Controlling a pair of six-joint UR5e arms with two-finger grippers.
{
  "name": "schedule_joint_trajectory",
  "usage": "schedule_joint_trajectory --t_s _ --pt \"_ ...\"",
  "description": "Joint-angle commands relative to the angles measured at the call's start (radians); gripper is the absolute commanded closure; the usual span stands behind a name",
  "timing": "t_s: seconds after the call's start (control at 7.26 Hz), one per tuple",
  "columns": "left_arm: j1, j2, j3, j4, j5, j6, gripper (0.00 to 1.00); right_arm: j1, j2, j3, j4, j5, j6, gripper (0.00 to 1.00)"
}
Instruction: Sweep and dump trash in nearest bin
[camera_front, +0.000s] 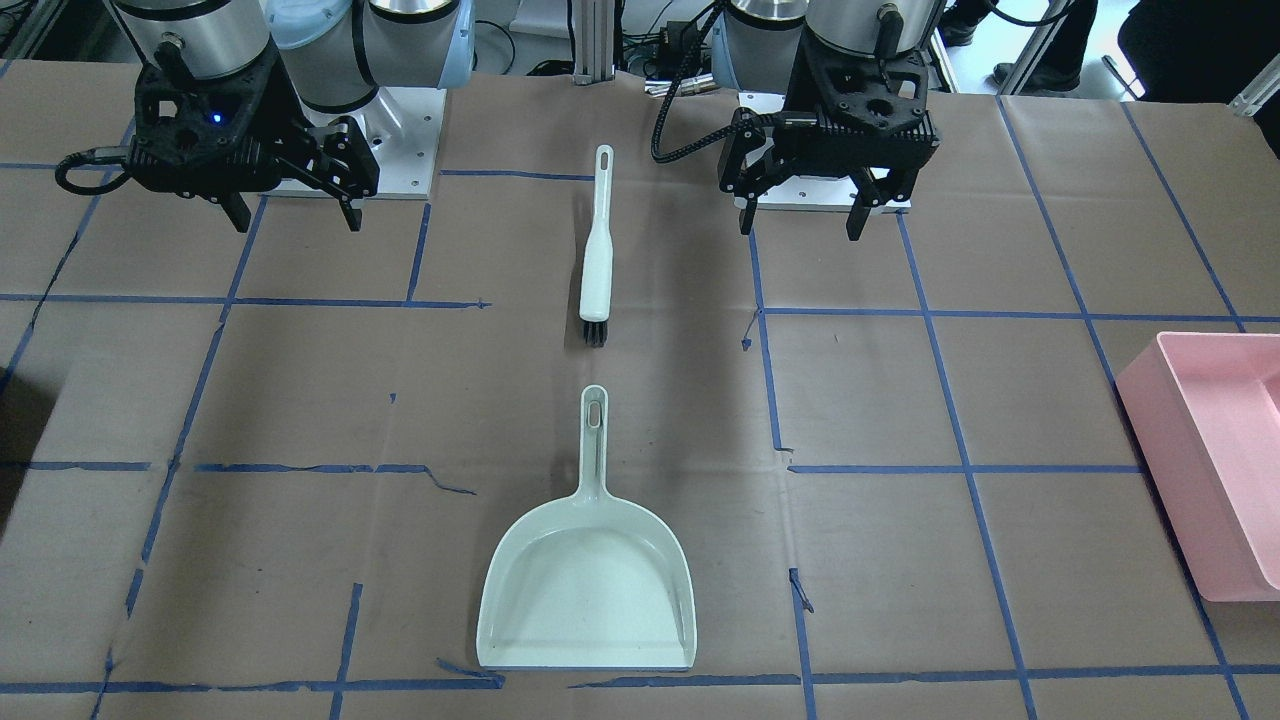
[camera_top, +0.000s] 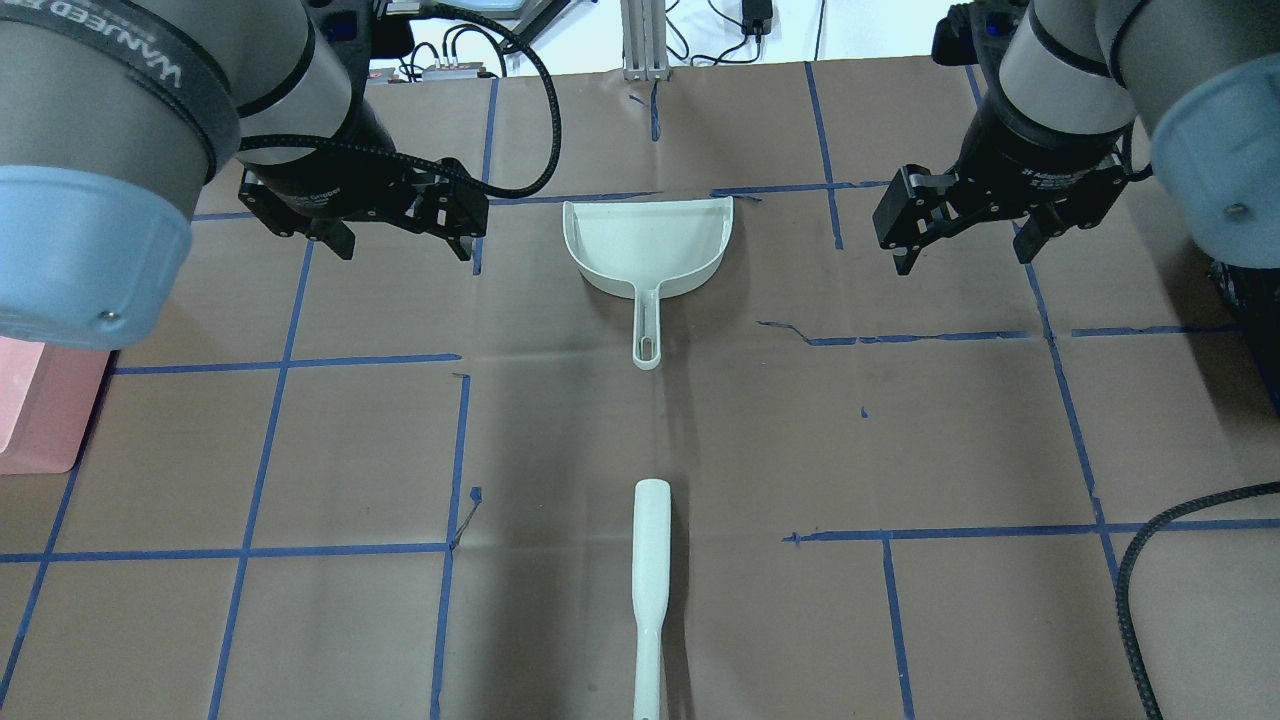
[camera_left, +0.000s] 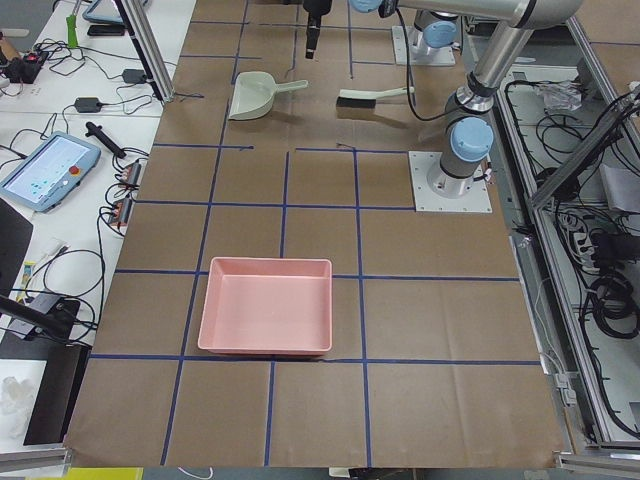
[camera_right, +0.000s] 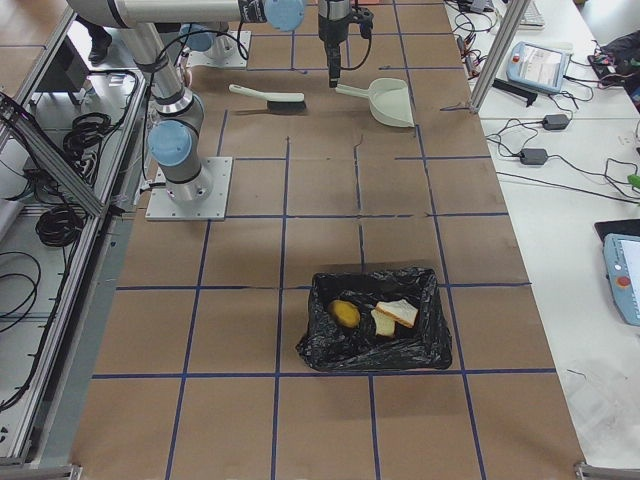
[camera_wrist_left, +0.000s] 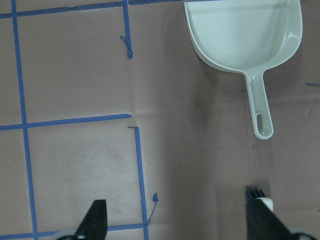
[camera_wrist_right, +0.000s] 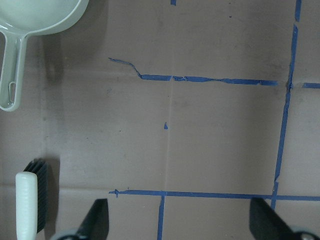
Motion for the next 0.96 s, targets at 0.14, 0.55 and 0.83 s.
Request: schedule_joint_trajectory --t_s 0.14,0.55,0.83 --pt "-0.002 0.013 -0.016 0.0 0.002 -0.012 0.0 0.0 0.001 0.001 0.0 0.0 0.0 0.0" --pt "-0.003 0.015 -0.02 0.0 0.0 -0.012 0.0 0.0 0.002 0.002 0.0 0.0 -0.001 0.0" --pt "-0.003 0.015 -0.022 0.0 0.002 -0.007 0.0 0.0 0.002 0.002 0.0 0.0 -0.002 0.0"
